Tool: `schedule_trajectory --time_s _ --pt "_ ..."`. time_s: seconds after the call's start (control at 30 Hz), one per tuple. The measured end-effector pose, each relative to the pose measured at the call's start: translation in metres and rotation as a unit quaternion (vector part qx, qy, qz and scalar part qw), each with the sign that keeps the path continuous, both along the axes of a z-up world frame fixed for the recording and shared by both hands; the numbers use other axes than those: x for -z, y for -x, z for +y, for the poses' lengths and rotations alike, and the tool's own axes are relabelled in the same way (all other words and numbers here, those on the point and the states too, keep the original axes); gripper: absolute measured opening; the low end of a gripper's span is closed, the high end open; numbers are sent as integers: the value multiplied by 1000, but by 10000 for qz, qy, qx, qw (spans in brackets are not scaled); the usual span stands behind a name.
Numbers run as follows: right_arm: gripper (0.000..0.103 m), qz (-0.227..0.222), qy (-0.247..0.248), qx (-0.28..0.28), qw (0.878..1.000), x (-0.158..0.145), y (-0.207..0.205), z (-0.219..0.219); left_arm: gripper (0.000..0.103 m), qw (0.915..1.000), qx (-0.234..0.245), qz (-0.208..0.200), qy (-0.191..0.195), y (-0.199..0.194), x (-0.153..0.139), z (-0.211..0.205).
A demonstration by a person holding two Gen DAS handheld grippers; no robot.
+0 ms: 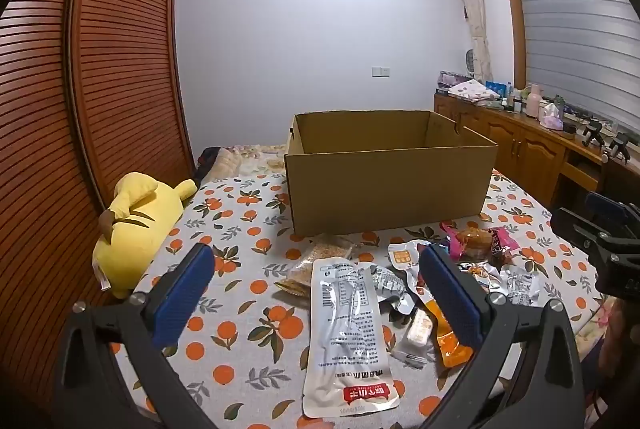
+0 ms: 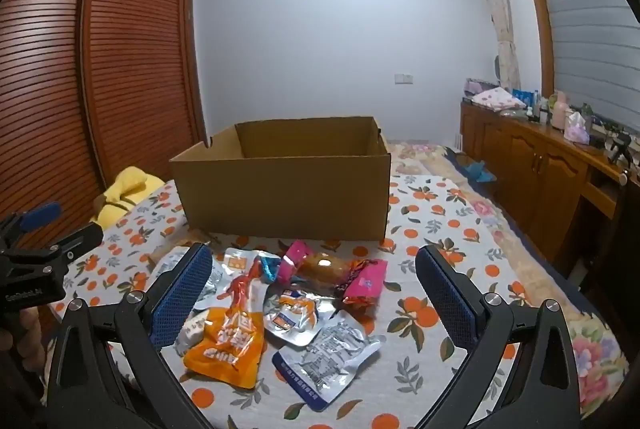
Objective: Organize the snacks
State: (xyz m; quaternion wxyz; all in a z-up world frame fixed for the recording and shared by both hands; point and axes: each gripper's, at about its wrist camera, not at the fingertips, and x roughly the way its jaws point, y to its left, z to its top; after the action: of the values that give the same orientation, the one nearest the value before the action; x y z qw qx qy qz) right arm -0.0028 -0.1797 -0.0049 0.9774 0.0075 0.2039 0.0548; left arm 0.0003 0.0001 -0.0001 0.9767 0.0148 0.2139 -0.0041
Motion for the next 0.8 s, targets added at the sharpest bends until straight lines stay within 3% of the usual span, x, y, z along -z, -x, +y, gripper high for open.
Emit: schedule_trajectory --time_s 0.8 --pt "103 26 20 17 10000 0 0 -1 103 10000 -13 -27 -20 0 0 0"
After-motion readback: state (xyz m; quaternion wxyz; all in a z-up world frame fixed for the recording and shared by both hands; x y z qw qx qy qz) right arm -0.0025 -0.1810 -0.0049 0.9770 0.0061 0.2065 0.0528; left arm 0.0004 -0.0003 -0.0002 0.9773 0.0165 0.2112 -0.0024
